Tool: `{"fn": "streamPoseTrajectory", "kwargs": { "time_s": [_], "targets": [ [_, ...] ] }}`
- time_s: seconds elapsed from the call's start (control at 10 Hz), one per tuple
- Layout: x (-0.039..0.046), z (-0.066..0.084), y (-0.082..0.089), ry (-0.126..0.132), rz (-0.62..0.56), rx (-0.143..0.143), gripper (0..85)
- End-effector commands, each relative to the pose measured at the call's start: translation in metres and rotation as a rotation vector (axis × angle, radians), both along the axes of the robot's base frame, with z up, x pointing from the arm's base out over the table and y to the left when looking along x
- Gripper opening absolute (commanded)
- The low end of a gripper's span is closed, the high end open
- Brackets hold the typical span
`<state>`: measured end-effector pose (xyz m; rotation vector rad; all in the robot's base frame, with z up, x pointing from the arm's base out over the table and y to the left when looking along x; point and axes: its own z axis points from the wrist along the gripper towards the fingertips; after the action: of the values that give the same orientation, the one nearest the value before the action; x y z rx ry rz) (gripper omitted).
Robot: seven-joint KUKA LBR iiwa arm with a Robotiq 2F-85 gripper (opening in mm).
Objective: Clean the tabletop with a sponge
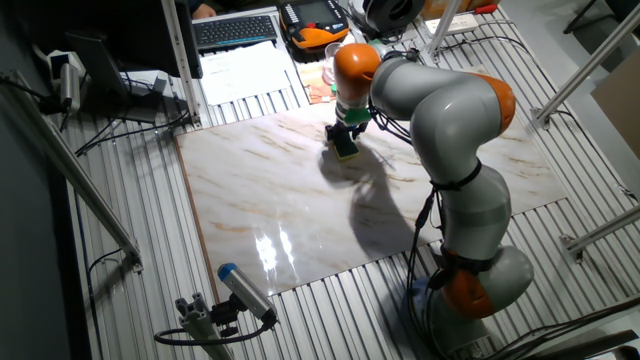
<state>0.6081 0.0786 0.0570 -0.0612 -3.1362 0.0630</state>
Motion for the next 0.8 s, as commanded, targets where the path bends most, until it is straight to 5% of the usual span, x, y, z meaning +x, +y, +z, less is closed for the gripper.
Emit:
{"fn": "streamPoseTrajectory", "kwargs": {
  "time_s": [0.0, 0.7],
  "targets": [
    [0.001, 0.003, 0.001, 0.011, -0.014, -0.005, 68.0],
    [0.0039, 0.02, 0.009, 0.033, -0.003, 0.0, 68.0]
  ]
}}
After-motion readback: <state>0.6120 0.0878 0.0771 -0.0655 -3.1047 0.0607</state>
